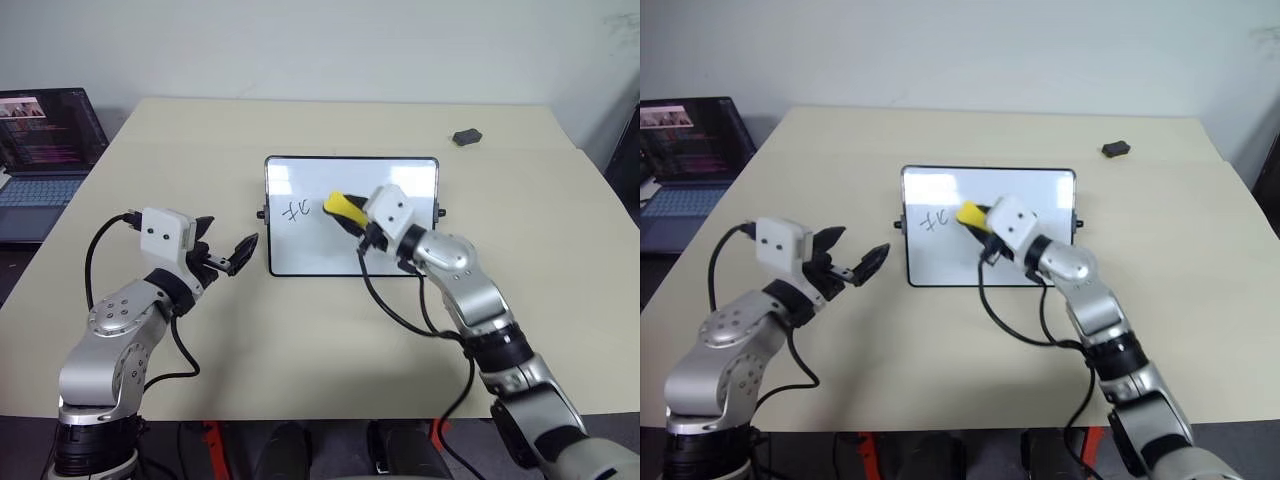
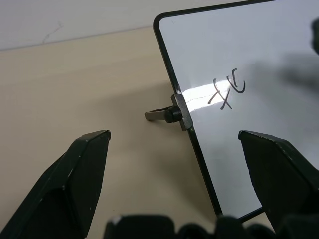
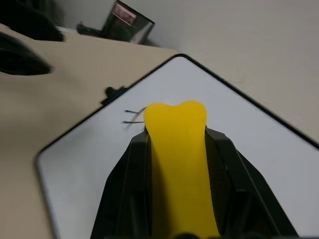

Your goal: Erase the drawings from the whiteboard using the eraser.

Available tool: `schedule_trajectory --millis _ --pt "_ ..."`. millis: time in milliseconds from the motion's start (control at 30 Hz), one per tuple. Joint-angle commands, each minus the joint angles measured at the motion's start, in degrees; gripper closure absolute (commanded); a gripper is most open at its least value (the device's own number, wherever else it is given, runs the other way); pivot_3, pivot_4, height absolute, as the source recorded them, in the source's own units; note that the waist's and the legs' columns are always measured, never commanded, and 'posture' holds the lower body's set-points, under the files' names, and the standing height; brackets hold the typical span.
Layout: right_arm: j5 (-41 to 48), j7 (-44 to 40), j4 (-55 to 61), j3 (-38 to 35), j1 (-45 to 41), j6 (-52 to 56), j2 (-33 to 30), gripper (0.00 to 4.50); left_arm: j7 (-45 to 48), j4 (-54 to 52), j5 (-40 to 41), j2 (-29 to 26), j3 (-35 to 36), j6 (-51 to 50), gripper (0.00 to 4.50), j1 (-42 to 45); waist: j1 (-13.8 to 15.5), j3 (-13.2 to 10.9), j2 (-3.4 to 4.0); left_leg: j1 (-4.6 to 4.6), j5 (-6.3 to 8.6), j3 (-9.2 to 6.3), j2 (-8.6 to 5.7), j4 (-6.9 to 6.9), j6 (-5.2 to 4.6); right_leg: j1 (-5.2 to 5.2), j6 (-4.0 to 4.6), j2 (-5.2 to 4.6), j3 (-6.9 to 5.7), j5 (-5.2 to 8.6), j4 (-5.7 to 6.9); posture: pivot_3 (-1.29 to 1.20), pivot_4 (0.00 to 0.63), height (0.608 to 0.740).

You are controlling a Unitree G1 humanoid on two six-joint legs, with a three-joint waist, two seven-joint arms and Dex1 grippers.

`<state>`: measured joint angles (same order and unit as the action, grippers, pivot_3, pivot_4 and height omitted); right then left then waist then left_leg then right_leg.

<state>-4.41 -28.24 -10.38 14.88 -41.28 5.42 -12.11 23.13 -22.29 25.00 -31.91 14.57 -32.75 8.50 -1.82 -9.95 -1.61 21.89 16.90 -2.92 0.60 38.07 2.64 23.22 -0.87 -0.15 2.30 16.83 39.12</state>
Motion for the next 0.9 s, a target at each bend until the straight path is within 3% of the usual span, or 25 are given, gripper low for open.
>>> schedule_trajectory --millis 33,167,367,700,900 --pt "-3.25 4.47 -6.69 -0.2 -4.95 -2.41 1.64 3.41 0.27 -1.26 -0.86 -1.01 1.46 1.38 0.0 -0.18 0.0 0.0 0.0 0.01 0.0 -0.01 0.0 0.0 0.01 0.0 0.0 0.0 -0.01 0.0 0.0 0.0 0.15 0.74" --pt "-5.18 7.55 -16.53 0.1 -11.47 -4.26 4.83 3.41 0.69 -0.75 -1.16 -0.83 1.0 1.9 0.0 -0.11 -0.06 0.0 0.0 0.01 0.0 0.05 0.01 -0.01 0.01 0.02 0.0 0.0 0.03 0.0 -0.02 0.0 0.15 0.74" --pt "-6.5 6.6 -23.25 2.08 -13.9 -5.53 9.23 3.41 1.16 -0.3 -1.8 -0.62 0.55 2.47 0.0 -0.03 -0.11 0.01 0.01 0.01 0.0 0.05 0.02 -0.02 0.0 0.04 0.01 0.0 0.03 0.0 0.01 0.0 0.15 0.74" --pt "-10.4 -3.46 -24.3 10.71 -7.34 -3.11 9.34 3.41 1.51 0.25 -1.99 -0.41 0.71 2.73 0.0 0.49 -0.14 0.2 -0.13 -0.06 0.01 0.03 0.01 0.04 -0.01 0.0 0.01 -0.01 0.03 -0.01 0.16 0.0 0.15 0.74" --pt "-8.38 -0.67 -20.9 6.98 -8.98 -8.04 10.19 3.41 1.45 0.78 -2.04 -0.45 0.67 2.94 0.0 0.77 -0.1 0.19 -0.13 -0.25 -0.03 -0.02 -0.02 0.15 0.04 -0.01 0.02 -0.01 0.01 -0.01 0.69 0.0 0.15 0.74"
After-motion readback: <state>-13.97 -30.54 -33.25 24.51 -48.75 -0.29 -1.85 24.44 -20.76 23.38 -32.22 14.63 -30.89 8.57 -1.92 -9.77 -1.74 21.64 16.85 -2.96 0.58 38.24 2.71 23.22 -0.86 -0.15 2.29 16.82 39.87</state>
